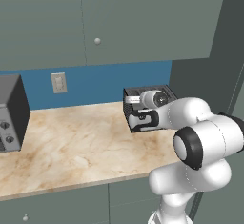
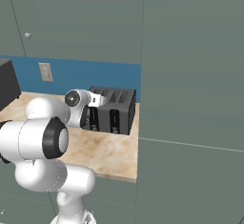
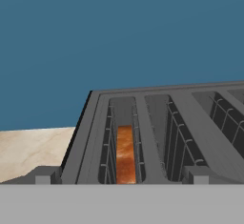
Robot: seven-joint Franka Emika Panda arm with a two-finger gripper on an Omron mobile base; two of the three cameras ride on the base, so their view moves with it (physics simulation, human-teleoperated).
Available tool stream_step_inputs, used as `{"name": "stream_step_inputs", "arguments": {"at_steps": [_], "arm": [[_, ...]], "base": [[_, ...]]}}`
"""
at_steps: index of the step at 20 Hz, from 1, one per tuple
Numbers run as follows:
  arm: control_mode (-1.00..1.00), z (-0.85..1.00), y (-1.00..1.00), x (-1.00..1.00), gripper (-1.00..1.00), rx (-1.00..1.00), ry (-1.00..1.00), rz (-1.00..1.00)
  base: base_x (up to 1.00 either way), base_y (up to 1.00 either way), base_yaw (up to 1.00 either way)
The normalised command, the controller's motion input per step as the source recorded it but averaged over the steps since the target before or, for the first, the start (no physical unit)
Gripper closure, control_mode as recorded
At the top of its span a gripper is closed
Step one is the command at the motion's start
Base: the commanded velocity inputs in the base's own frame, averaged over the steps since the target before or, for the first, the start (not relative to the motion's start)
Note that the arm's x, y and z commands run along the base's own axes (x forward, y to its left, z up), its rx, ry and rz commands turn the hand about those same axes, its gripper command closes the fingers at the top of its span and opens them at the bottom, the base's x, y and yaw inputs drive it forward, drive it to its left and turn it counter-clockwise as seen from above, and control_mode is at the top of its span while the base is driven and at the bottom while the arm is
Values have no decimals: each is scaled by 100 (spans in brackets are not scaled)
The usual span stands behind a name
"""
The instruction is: Start the toaster. Once the lever pops up, take the bread to the plate on the dining counter.
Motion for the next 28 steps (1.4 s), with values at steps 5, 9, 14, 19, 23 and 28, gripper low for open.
{"name": "stream_step_inputs", "arguments": {"at_steps": [5,9,14,19,23,28], "arm": [[-100,0,0,0,-100,0,0,0],[-100,0,0,0,-100,0,0,0],[-100,0,0,0,-100,0,0,0],[-100,0,0,0,-100,0,0,0],[-100,0,0,0,-100,0,0,0],[-100,0,0,0,-100,0,0,0]], "base": [[0,0,0],[0,0,0],[0,0,0],[0,0,0],[0,0,0],[0,0,0]]}}
